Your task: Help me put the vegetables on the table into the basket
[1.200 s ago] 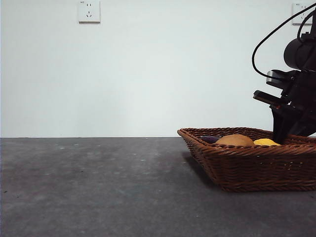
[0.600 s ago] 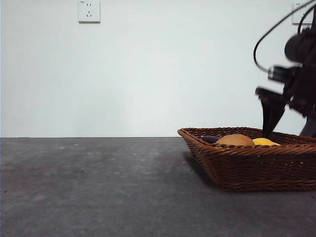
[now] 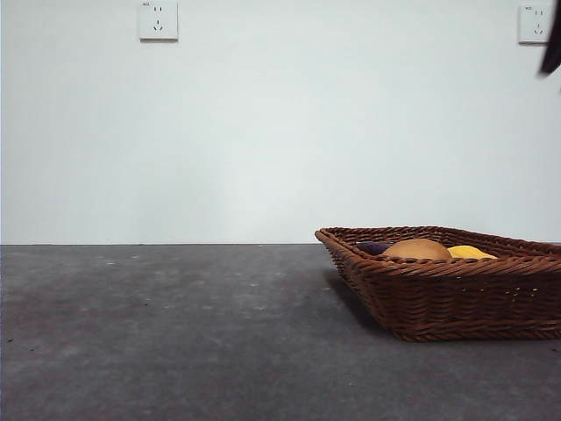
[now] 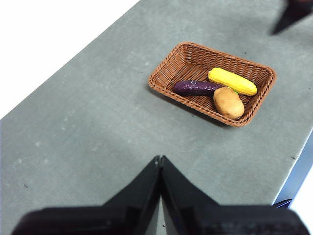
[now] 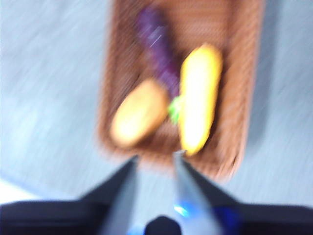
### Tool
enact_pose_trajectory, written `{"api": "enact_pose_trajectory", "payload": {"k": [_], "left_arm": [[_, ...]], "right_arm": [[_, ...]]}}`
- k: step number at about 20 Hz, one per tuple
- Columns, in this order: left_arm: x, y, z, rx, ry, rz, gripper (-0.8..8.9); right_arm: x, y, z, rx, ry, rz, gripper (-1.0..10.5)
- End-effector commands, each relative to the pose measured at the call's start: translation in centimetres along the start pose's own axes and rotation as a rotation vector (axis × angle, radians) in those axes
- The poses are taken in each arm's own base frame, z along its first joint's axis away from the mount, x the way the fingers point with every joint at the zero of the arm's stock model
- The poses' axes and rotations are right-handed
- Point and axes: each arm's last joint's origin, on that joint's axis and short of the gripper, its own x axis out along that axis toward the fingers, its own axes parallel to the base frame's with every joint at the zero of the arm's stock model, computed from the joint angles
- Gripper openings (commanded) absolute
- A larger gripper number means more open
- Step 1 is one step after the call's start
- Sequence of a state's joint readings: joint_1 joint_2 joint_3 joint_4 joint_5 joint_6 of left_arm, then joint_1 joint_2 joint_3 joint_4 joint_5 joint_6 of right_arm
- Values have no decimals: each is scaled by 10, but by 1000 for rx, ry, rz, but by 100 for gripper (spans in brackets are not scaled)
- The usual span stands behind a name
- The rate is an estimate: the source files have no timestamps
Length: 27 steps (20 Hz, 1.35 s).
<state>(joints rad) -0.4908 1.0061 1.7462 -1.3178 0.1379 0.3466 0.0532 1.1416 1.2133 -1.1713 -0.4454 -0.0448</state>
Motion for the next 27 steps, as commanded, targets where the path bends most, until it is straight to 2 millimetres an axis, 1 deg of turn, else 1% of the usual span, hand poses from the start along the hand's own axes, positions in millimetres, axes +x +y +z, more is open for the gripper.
{"api": "enact_pose_trajectory", "payload": {"k": [1,3,5,7,10,13,16,20,26,27], "left_arm": [[0,0,0,-8,0,3,-6],[1,1,0,-8,3,2,-5],[3,1,1,-9,7,1,-5],[6,2,1,-10,14,-1,-4],[10,3,2,-11,25,-5,-4],[14,4,4,-13,37,-9,-4],[18,5,5,-14,47,-12,-4],[22,6,6,-15,59,-9,-4],[22,7,6,-14,66,11,-4],[22,7,6,-48,67,15,-4]], "right_arm": [[-24,14,-21,-73,-50,2,-12],[-43,23,-38,-94,-105,-2,-11],[-55,29,-53,-112,-141,-6,-12],[-61,33,-61,-118,-155,-6,1],[-62,34,-67,-106,-129,-5,1],[-60,32,-63,-100,-116,-13,1],[-52,28,-56,-82,-80,-26,1],[-40,20,-45,-55,-19,-66,1],[-20,7,-29,-18,79,-144,1],[-17,5,-26,-12,94,-157,1]]}}
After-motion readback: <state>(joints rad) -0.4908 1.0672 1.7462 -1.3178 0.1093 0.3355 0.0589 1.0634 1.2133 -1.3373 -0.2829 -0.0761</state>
